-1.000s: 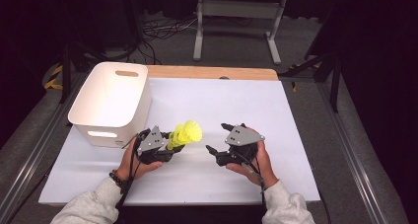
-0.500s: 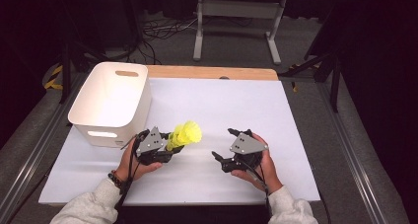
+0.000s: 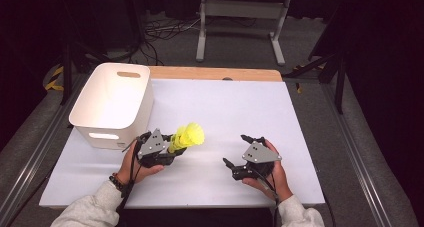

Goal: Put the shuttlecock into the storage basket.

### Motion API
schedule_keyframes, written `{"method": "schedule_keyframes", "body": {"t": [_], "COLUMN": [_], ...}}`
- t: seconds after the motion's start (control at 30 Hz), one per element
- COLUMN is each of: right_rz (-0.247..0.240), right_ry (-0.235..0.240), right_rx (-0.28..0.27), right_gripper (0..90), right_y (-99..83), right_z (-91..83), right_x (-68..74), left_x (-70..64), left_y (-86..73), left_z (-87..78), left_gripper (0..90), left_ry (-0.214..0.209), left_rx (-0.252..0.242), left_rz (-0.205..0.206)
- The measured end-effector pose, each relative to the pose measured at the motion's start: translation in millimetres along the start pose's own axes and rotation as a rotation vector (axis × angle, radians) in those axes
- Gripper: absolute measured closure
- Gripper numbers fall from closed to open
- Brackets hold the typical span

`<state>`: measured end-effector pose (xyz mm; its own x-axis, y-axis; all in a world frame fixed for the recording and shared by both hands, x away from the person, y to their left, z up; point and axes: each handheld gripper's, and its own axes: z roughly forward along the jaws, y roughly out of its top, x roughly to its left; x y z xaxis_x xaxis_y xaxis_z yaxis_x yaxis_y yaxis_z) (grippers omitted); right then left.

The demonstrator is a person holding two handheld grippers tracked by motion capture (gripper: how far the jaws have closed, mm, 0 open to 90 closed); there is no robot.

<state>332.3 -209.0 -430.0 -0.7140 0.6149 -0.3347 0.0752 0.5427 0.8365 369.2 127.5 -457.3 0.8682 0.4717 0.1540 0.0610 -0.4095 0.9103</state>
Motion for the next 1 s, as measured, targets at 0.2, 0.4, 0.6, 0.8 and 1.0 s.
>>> {"method": "schedule_keyframes", "body": {"t": [0.2, 0.4, 0.6, 0.8, 1.0], "right_rz": [0.014, 0.028, 0.038, 0.04, 0.049], "right_ry": [-0.017, -0.026, -0.034, -0.029, -0.035], "right_rx": [-0.011, -0.013, -0.011, -0.017, -0.022], "right_gripper": [10.5, 10.5, 10.6, 10.5, 10.4], "right_y": [-11.0, -17.6, -19.0, -19.3, -19.8], "right_z": [-7.3, -9.3, -7.5, -6.8, -6.3], "right_x": [-2.0, -3.7, -4.6, -4.4, -4.8], "left_x": [0.2, 0.6, -0.5, -1.0, 0.2], "left_y": [0.4, 0.9, 0.9, 2.1, 2.6], "left_z": [-0.6, -1.8, -4.4, -8.8, -11.8], "left_gripper": [51.6, 51.7, 52.2, 52.2, 52.2], "left_ry": [0.004, 0.008, 0.014, 0.021, 0.03], "left_rx": [-0.001, -0.005, -0.017, -0.027, -0.038], "left_rz": [0.004, 0.004, -0.007, -0.001, 0.0]}}
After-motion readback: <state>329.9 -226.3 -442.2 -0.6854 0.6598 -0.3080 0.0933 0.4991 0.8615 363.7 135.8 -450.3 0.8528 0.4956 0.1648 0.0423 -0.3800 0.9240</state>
